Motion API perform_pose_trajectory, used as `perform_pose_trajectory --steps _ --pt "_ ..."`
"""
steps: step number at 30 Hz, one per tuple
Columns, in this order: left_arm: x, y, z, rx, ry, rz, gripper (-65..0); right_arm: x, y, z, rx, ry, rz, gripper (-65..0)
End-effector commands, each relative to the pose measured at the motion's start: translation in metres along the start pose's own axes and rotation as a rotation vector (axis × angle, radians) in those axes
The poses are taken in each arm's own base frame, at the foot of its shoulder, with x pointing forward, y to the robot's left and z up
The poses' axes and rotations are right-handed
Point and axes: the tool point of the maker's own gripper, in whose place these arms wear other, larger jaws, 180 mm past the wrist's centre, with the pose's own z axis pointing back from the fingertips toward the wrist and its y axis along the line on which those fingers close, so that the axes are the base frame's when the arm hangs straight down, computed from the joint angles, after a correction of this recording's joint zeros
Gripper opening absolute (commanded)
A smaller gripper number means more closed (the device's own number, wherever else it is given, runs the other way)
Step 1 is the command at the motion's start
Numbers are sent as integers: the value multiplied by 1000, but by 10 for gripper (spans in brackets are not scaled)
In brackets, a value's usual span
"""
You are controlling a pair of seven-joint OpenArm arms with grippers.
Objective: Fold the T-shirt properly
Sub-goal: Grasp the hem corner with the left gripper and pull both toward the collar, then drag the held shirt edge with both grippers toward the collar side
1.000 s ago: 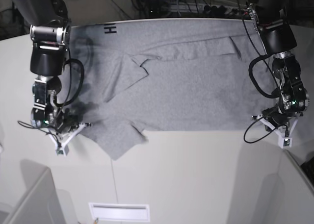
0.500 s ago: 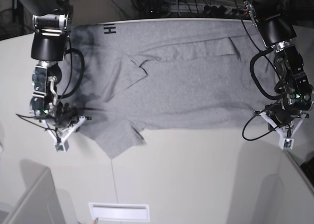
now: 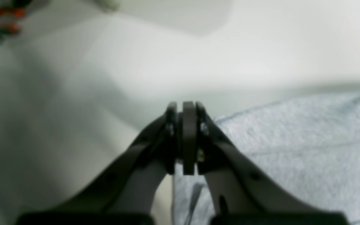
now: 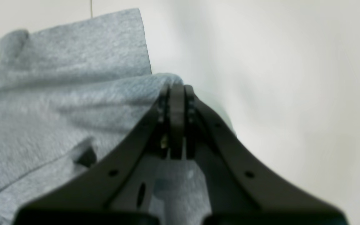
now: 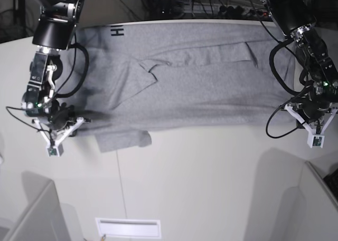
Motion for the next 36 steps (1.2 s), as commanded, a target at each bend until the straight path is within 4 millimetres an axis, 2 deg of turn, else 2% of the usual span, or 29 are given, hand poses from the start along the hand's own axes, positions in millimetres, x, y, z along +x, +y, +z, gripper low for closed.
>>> perform_pose_trajectory --steps 1,4,5,9,15,19,25,31,36 --pt "15 5 8 18 -53 -8 -650 20 -4 8 -12 -63 11 -650" --pt "15 11 17 39 -54 -10 -650 13 -3 15 -15 -49 -8 -650" --pt "10 10 19 42 -42 -18 -650 11 -9 21 -30 -48 -19 -650" --pt "-5 10 22 48 -7 -39 -650 7 -3 39 3 -68 -70 -650" --pt "-28 5 25 33 46 -102 -650 -11 -10 62 -1 -63 -116 -650" --pt "-45 4 29 31 83 -120 -650 -28 -2 70 35 -54 -126 -650" --pt "-58 21 36 63 106 -113 -650 -47 -9 88 54 -63 -225 -650" --pt "-87 18 39 47 180 -141 -650 -66 -9 103 104 -50 -317 -650" --pt "-102 17 45 38 220 -182 -650 -85 -8 110 138 -26 -361 -650"
